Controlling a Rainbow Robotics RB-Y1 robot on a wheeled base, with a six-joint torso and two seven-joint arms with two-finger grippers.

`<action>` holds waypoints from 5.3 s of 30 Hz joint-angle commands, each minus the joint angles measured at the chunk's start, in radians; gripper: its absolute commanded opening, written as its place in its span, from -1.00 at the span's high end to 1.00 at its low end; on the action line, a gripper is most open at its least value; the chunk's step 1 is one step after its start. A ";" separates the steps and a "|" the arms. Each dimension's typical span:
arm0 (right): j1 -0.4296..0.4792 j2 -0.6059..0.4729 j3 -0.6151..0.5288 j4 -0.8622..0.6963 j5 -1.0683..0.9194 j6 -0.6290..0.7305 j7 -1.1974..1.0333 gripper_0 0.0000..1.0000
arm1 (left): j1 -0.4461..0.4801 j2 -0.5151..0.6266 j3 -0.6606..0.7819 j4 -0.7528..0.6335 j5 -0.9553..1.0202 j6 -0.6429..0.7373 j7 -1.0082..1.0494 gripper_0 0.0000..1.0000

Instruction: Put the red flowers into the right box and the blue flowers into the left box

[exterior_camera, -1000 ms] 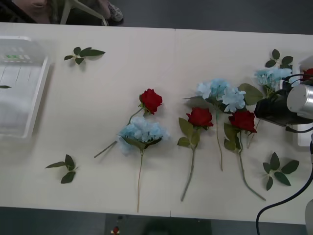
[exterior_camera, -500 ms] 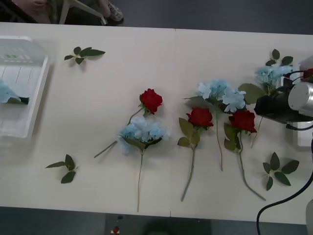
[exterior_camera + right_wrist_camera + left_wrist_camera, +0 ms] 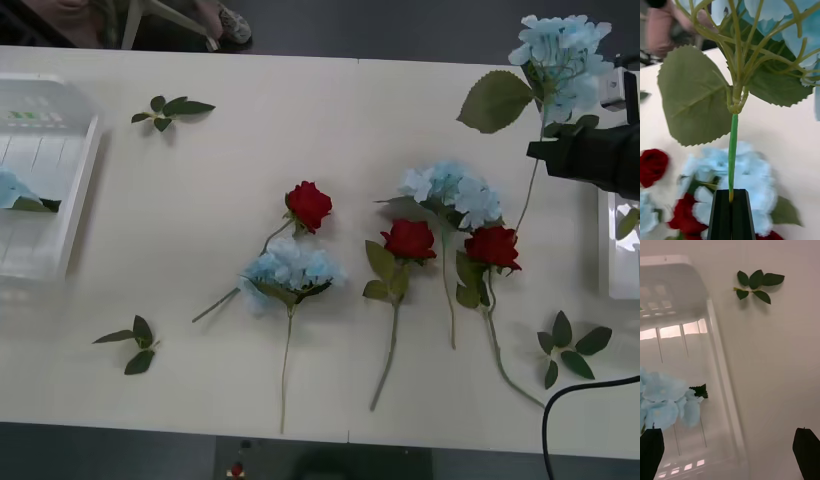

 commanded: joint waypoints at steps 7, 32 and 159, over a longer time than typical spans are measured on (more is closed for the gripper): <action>-0.033 -0.025 0.053 -0.086 -0.431 0.105 0.077 1.00 | -0.053 -0.133 0.020 -0.268 -0.183 -0.013 0.266 -1.00; -0.065 0.124 0.237 -0.238 -0.644 -0.022 0.031 1.00 | -0.057 -0.651 0.040 -0.585 -0.238 -0.020 0.383 -1.00; 0.198 -0.046 0.194 -0.330 0.462 0.493 -0.526 -1.00 | 0.421 -0.452 0.356 -0.187 -0.138 -0.236 0.279 0.48</action>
